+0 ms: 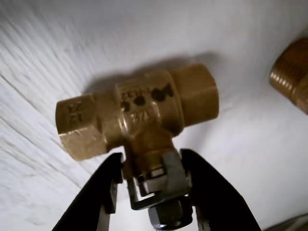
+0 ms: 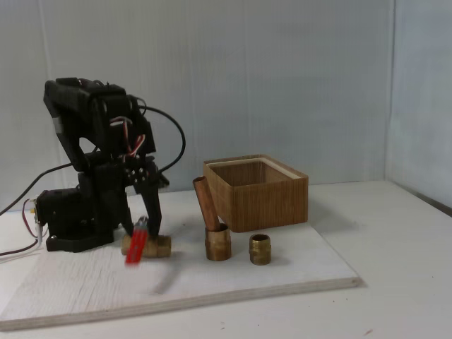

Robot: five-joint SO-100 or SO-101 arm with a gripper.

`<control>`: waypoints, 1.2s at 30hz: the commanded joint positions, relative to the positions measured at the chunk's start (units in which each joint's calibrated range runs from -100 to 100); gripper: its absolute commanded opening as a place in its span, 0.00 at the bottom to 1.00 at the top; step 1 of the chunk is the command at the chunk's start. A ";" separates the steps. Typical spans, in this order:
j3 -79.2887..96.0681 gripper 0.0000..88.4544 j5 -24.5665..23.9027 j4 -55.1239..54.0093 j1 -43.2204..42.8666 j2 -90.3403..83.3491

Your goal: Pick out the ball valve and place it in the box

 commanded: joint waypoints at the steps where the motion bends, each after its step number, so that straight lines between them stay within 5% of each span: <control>1: -6.83 0.05 -1.69 4.61 -2.87 -0.72; 23: -8.81 0.05 -2.78 6.07 -6.33 -0.72; 36: -18.74 0.05 -7.64 18.30 -16.22 -0.72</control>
